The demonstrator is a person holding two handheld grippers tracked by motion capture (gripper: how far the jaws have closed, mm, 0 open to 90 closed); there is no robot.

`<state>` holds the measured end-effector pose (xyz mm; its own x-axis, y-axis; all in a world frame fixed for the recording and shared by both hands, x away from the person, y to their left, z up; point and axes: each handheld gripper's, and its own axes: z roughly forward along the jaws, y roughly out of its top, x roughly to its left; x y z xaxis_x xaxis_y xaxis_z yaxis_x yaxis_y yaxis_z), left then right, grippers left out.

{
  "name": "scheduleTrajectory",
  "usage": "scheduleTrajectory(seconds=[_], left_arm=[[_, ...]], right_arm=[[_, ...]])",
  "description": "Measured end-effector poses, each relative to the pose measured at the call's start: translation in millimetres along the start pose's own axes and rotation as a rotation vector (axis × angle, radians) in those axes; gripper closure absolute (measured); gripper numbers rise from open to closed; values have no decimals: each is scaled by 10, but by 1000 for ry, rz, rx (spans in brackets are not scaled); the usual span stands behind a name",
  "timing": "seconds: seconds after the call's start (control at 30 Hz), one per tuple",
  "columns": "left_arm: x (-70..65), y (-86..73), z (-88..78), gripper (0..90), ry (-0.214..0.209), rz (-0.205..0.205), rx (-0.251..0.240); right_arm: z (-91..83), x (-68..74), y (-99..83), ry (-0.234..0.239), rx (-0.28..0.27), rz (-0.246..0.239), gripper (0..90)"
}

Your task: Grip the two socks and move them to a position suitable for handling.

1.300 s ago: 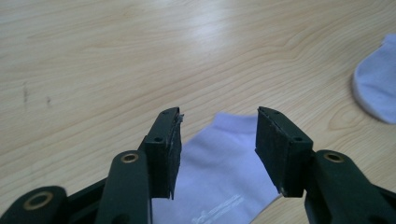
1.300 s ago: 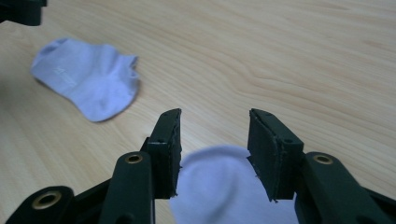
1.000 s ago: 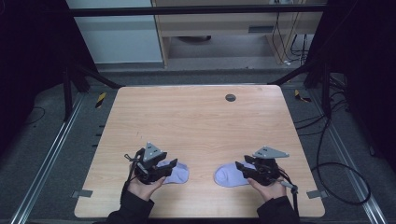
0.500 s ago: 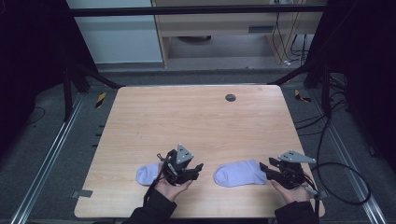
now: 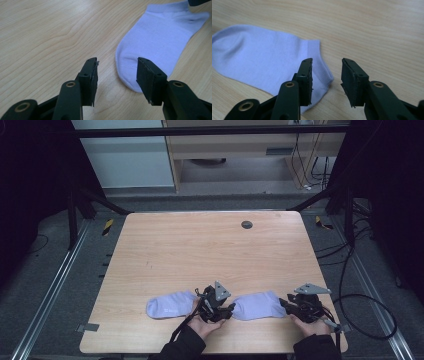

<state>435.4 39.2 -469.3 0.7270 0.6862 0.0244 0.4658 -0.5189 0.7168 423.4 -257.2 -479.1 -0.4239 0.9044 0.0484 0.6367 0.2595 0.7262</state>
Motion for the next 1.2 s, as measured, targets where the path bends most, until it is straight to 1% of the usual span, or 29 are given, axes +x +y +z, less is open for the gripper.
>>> scheduleTrajectory(seconds=[0.03,0.13,0.17,0.27,0.3,0.33,0.4,0.43,0.6,0.7,0.73,0.77,0.8,0.87,0.93,1.0,1.07,1.1,1.2], left_arm=[[-5,-1,23,511,4,5,5],[-14,-6,67,532,7,6,17],[-15,-8,84,539,5,8,26],[-26,-17,144,568,8,2,43],[-32,-23,165,582,13,1,51],[-39,-28,182,593,14,-1,58],[-40,-37,205,625,6,-6,66],[-40,-38,217,637,6,-15,70],[-59,-44,260,746,-11,-29,88],[-62,-36,265,830,-16,-34,89],[-60,-33,269,859,-21,-44,88],[-58,-30,272,882,-24,-51,86],[-55,-29,270,886,-23,-53,86],[-44,-27,246,889,-34,-60,76],[-25,-18,197,890,-44,-61,70],[-8,-11,142,890,-51,-62,61],[14,-2,61,890,-61,-54,57],[20,-1,20,890,-64,-52,49],[51,-20,-108,890,-73,-40,40]], right_arm=[[22,-4,-7,-2,11,-8,620],[58,-9,-20,-4,29,-13,636],[60,-5,-19,-1,34,-5,644],[88,-2,-30,7,48,-7,667],[101,-1,-33,3,53,-18,673],[108,5,-35,5,60,-13,676],[127,8,-40,6,66,-21,694],[133,11,-40,7,68,-18,703],[159,13,-49,9,88,-18,762],[155,17,-52,10,88,-23,828],[155,22,-51,8,90,-24,857],[152,27,-44,8,93,-25,862],[152,31,-38,5,95,-27,867],[141,40,-25,11,94,-30,870],[99,60,-6,28,73,-28,871],[39,88,9,31,54,-35,871],[-37,130,23,49,27,-37,871],[-83,163,32,63,11,-30,871],[-180,247,57,88,-18,-47,871]])
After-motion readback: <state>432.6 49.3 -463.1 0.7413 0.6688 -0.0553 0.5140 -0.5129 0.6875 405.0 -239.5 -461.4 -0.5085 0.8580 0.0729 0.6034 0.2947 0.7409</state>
